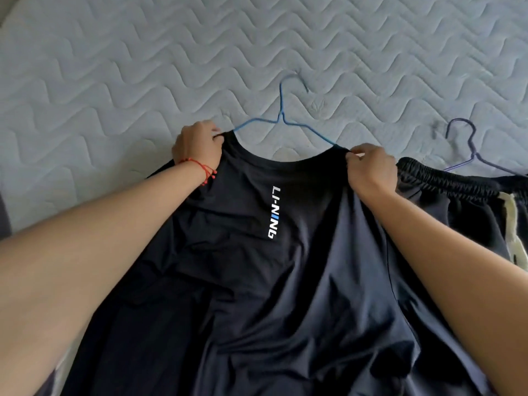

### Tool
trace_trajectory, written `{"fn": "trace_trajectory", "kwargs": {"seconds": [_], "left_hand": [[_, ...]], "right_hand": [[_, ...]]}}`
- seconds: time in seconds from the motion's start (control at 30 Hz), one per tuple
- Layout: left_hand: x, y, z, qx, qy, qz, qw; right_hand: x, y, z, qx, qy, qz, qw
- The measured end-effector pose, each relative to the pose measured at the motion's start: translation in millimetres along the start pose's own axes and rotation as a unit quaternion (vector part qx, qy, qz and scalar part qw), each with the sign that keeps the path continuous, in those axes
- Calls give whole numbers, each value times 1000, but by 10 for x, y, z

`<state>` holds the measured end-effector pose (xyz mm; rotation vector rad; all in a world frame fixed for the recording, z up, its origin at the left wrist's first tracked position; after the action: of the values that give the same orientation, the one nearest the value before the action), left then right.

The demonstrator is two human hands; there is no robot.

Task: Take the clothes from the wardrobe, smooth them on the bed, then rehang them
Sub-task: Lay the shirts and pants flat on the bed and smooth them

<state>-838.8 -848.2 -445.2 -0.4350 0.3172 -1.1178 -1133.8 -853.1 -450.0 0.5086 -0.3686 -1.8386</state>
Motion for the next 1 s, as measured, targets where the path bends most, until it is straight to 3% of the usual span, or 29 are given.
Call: {"fn": "trace_trajectory", "kwargs": {"seconds": [0.07, 0.13, 0.3, 0.4, 0.5, 0.63, 0.73, 0.83, 0.9, 0.97, 1.0], "left_hand": [[-90, 27, -112, -42, 76, -29, 996], [-247, 71, -104, -70, 96, -62, 991], [-774, 598, 370, -67, -60, -77, 993], [-1085, 1187, 570, -60, -110, 36, 991], [-1353, 1593, 598, -116, -73, 174, 975], [-1376, 1648, 590, -129, -33, 207, 969], [-1253, 1679, 520, -182, 4, 278, 943], [-1179, 1635, 474, -296, 44, 309, 903], [-1137, 1560, 558, -369, 8, 306, 878], [-1100, 1401, 759, -401, -51, 251, 880], [-1083, 1250, 858, -413, -47, 195, 888]], "right_hand": [[-86, -21, -117, 19, 42, 32, 998], [-292, -7, -176, -18, 49, 85, 995], [-1258, 207, -321, 20, -19, 232, 972], [-1903, 217, -578, 2, -13, 234, 972], [-2318, 110, -878, -43, 38, 212, 976], [-2428, -71, -1080, -105, 84, 216, 967], [-2422, -108, -1112, -132, 72, 235, 960], [-2432, -102, -1117, -136, 55, 235, 961], [-2436, -103, -1116, -136, 49, 235, 961], [-2436, -101, -1112, -132, 44, 237, 961], [-2434, -98, -1111, -129, 41, 237, 962]]}}
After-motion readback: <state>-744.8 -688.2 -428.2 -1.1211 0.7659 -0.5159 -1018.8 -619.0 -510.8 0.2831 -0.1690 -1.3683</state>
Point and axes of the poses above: each hand's wrist, its own x-axis towards the middle knuckle, its own z-axis out of the back of the hand, y = z × x, the point moved 5 cm from there along x, towards the middle knuckle, and after that the axes turned 3 degrees about -x, right-handed, at the moved point
